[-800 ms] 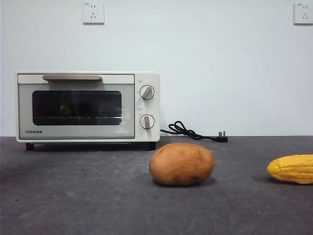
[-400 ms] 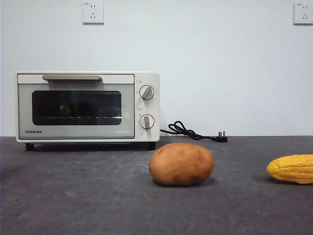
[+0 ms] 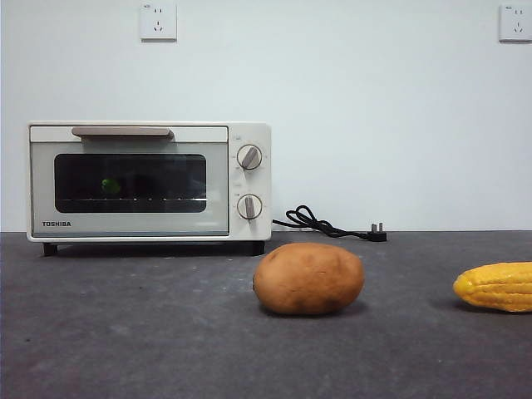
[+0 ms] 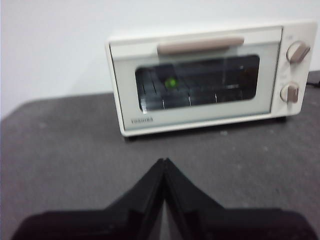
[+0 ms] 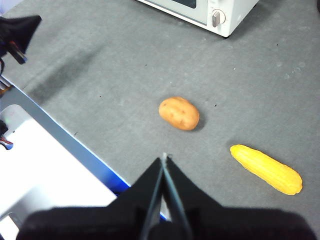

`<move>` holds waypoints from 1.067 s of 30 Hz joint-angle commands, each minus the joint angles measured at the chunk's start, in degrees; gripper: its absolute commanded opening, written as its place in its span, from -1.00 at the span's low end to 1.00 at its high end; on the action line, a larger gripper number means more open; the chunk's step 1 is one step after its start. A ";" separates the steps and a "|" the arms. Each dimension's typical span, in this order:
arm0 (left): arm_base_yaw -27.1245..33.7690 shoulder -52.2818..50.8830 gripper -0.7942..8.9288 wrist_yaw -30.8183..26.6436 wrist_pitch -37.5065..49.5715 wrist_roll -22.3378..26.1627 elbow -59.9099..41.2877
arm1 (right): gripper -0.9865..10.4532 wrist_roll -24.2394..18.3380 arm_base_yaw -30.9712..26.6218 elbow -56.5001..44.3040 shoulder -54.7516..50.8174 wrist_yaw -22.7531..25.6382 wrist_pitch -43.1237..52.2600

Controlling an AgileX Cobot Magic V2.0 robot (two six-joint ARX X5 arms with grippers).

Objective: Take the eggplant from the table,put the eggplant in the oven

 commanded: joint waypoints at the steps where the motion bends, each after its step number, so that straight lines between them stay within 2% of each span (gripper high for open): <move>1: -0.17 -0.24 -0.85 -0.24 0.81 -2.10 -1.77 | -0.83 0.50 0.04 -0.57 0.02 0.02 -1.25; 11: -0.31 -0.24 -0.84 -0.81 -2.47 -3.72 -3.41 | -0.83 0.50 0.04 -0.57 0.02 0.02 -1.25; 15: -0.31 -0.24 -0.85 -0.63 -2.01 -6.58 -3.39 | -0.83 0.50 0.04 -0.57 0.02 0.02 -1.25; 32: -0.26 0.46 -0.84 -0.68 -2.01 -6.56 -3.39 | -0.83 0.50 0.04 -0.57 0.02 0.02 -1.25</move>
